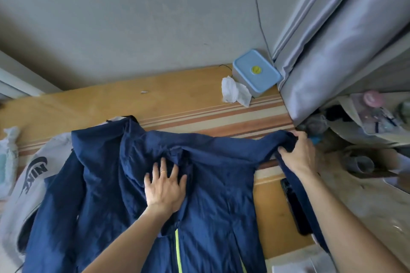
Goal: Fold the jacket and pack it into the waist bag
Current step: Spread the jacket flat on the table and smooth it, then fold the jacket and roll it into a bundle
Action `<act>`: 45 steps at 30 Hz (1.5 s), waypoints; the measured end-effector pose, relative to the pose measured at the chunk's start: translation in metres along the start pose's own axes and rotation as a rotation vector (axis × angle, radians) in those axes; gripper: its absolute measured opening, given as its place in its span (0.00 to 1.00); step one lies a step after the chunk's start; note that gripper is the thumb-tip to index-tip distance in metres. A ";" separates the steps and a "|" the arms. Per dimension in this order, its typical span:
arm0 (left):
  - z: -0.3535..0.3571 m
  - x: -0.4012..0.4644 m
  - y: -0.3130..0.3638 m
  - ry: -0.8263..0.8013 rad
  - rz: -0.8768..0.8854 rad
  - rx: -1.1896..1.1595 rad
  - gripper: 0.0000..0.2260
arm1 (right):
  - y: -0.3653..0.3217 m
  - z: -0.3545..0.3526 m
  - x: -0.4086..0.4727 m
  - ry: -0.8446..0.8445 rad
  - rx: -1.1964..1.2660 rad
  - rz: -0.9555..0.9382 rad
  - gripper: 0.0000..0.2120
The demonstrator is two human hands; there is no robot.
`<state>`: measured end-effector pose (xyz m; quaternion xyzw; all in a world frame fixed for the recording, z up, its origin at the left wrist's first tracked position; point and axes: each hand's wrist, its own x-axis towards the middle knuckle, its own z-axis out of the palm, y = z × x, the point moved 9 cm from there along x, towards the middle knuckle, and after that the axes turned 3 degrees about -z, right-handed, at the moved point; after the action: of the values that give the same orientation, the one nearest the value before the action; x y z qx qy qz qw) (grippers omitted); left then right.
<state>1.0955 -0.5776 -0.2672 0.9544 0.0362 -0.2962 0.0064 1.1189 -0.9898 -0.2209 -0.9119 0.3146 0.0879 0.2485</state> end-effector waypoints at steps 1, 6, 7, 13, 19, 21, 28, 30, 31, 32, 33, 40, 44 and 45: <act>-0.012 0.000 0.006 0.110 0.013 0.021 0.26 | 0.022 0.001 0.002 -0.017 0.007 0.041 0.32; -0.039 -0.016 0.090 0.458 0.541 0.096 0.16 | 0.113 0.009 0.001 -0.142 -0.106 0.154 0.48; -0.034 -0.020 0.112 0.433 0.682 0.137 0.18 | 0.118 0.007 -0.003 -0.149 -0.151 0.148 0.45; -0.045 0.009 0.179 0.343 0.782 0.212 0.13 | 0.116 -0.015 0.002 -0.191 -0.172 0.067 0.11; -0.117 0.057 0.187 0.498 0.514 0.047 0.19 | 0.078 -0.017 0.010 -0.460 -0.041 -0.029 0.27; -0.125 0.066 0.188 0.478 0.348 0.116 0.24 | 0.077 0.000 0.006 -0.468 -0.291 -0.084 0.33; -0.077 0.016 0.235 0.573 0.750 0.177 0.30 | 0.088 -0.034 0.034 -0.099 -0.259 -0.108 0.09; -0.050 0.017 0.233 0.476 0.741 0.146 0.25 | 0.084 -0.039 0.033 -0.121 -0.218 -0.094 0.19; -0.038 0.021 0.230 0.415 0.709 0.130 0.23 | 0.075 -0.032 0.028 -0.171 -0.217 -0.115 0.26; -0.028 0.024 0.228 0.357 0.678 0.113 0.21 | 0.066 -0.021 0.021 -0.204 -0.248 -0.148 0.31; -0.020 0.027 0.227 0.305 0.653 0.095 0.21 | 0.058 -0.006 0.013 -0.233 -0.318 -0.190 0.35; -0.023 0.017 0.224 0.143 0.558 -0.225 0.23 | 0.026 0.007 -0.002 -0.095 -0.392 -0.293 0.05; -0.026 -0.016 0.215 -0.142 0.449 -0.727 0.26 | 0.000 -0.008 -0.010 -0.313 0.045 -0.148 0.19; -0.019 -0.028 0.213 -0.318 0.406 -0.914 0.27 | -0.019 -0.011 -0.020 -0.361 0.159 -0.133 0.20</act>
<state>1.0992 -0.7908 -0.2374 0.7853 -0.0256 -0.3841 0.4849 1.1148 -0.9721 -0.1976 -0.8776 0.2101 0.2080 0.3774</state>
